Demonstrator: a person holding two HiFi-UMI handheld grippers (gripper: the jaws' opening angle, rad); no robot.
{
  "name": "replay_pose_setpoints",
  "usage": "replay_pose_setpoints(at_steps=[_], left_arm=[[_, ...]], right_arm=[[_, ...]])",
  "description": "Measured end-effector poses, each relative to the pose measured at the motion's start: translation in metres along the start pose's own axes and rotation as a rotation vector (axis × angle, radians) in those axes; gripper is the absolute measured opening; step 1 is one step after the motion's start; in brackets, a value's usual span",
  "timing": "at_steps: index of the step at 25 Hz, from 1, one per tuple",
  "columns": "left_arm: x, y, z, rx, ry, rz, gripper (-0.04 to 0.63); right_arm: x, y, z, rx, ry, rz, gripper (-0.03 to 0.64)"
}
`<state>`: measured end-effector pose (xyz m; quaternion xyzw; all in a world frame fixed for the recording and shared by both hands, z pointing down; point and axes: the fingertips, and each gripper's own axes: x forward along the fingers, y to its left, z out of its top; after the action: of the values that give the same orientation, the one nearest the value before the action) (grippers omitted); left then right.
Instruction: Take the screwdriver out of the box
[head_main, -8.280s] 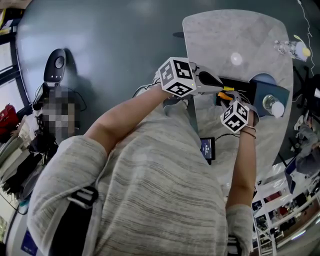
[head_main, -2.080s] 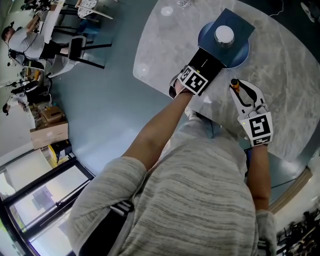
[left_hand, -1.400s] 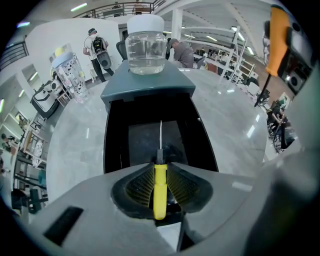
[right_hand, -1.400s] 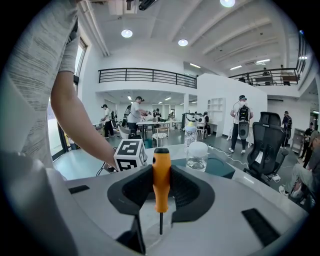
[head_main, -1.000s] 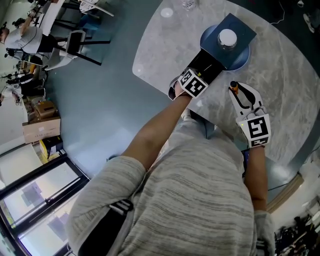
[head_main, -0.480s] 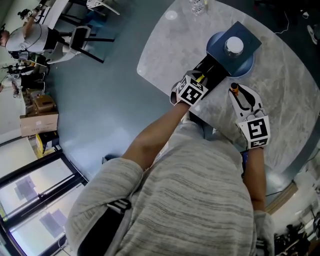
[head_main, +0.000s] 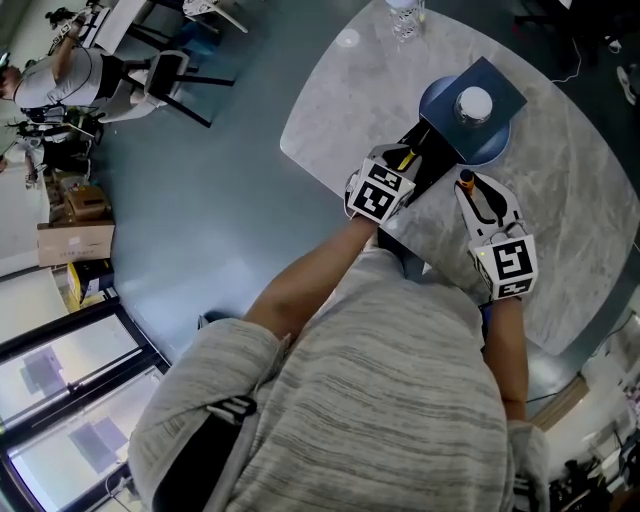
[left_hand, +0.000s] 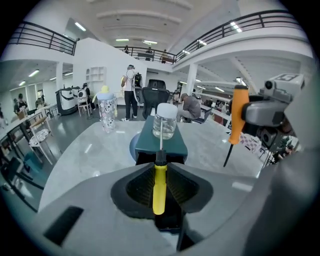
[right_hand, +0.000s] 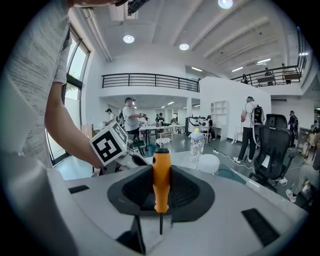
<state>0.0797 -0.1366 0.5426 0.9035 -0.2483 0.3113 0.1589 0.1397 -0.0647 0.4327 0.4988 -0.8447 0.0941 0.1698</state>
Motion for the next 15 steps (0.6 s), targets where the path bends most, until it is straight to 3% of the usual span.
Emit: replay_pose_setpoints(at_steps=[7, 15], left_arm=[[-0.023, -0.009, 0.026, -0.055, -0.102, -0.028, 0.086], [-0.056, -0.028, 0.059, -0.056, -0.211, -0.092, 0.085]], right_arm=[[0.001, 0.002, 0.007, 0.02, -0.023, -0.001, 0.101], [-0.001, 0.011, 0.015, 0.029, -0.046, -0.004, 0.103]])
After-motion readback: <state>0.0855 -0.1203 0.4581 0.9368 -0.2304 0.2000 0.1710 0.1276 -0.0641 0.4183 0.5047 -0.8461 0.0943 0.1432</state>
